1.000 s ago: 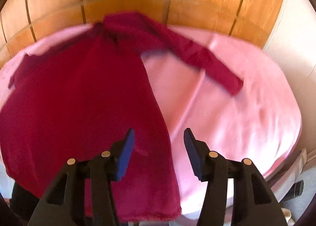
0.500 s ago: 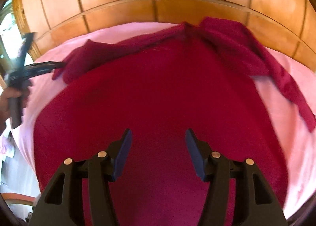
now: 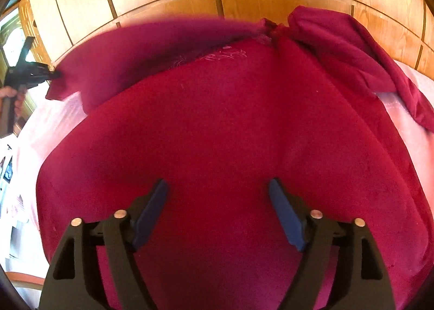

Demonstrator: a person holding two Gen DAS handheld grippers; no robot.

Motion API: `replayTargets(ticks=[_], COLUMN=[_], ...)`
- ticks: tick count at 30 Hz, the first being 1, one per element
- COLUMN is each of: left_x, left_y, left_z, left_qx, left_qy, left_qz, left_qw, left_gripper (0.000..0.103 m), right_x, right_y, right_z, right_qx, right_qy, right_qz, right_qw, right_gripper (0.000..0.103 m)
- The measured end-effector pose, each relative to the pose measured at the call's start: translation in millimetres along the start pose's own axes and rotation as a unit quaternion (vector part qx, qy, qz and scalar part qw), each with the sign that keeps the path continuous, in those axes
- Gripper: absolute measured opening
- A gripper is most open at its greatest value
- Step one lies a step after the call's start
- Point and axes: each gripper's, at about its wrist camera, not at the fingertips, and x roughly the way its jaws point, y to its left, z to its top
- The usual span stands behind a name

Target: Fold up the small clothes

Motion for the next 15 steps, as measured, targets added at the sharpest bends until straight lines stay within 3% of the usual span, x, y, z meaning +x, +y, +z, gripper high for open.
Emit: replayTargets(ticks=[4,12,13,14,15], left_x=[-1,46,55,58,63], left_y=[38,40,44,48,56], left_z=[18,23,20,15,11], left_qx=[-0.032,-0.050,-0.064,-0.070,-0.074], left_qy=[0.016,0.049,0.065,0.077,0.085], left_qz=[0.049,0.107,0.120,0.136,0.170], left_qw=[0.9982,0.9918,0.9886,0.9852,0.9791], left_gripper=[0.003,0.005,0.011,0.028,0.036], right_x=[4,7,6,5,5], right_y=[2,6,7,5,4], right_z=[3,9,7,6,5], right_qx=[0.003,-0.002,-0.002,-0.001,0.000], right_qy=[-0.003,0.002,0.001,0.001,0.000], right_qz=[-0.006,-0.022,-0.024,-0.024,-0.024], right_qw=[1.000,1.000,1.000,1.000,1.000], right_gripper=[0.085,0.088,0.088,0.088,0.088])
